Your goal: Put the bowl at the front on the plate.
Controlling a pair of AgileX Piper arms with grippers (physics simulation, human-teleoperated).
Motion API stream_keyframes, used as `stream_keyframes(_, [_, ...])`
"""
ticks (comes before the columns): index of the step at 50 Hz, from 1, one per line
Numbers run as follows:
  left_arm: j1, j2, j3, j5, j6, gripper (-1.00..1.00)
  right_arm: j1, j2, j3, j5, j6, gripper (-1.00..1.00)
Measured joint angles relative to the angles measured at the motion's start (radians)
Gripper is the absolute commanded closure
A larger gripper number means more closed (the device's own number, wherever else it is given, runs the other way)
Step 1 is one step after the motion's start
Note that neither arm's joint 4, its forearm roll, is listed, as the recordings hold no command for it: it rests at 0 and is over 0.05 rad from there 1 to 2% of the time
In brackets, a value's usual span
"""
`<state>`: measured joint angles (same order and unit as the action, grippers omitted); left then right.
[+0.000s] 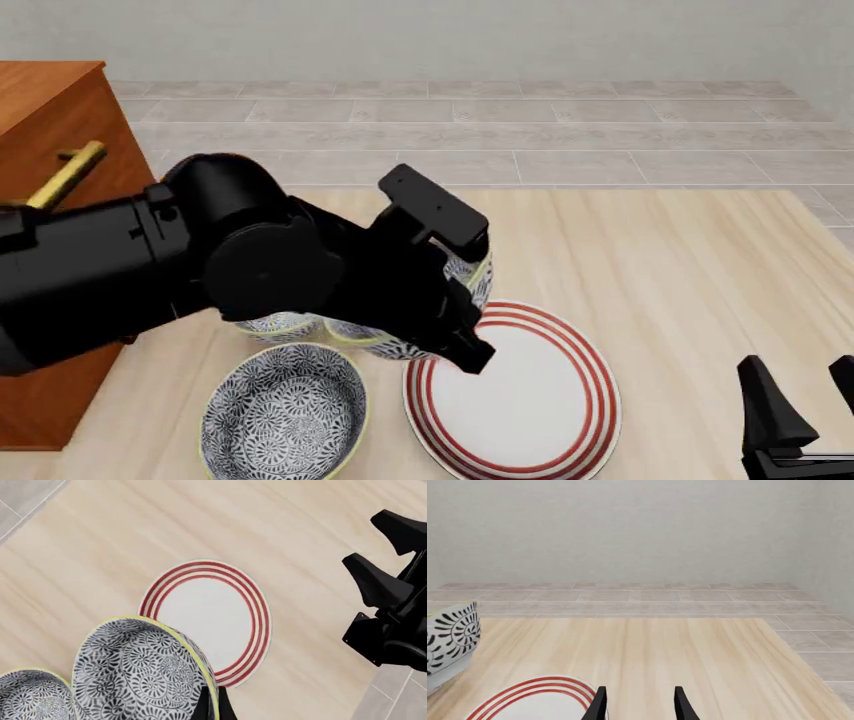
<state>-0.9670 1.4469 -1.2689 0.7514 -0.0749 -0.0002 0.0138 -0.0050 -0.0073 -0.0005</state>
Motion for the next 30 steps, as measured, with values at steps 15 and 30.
stream_keyframes(15, [-0.036,0.093,-0.063,-0.016,0.054,1.00,0.000,0.000,0.000,0.000,0.000,-1.00])
stream_keyframes(30, [-0.061,0.174,-0.072,-0.048,0.070,1.00,0.000,0.000,0.000,0.000,0.000,-1.00])
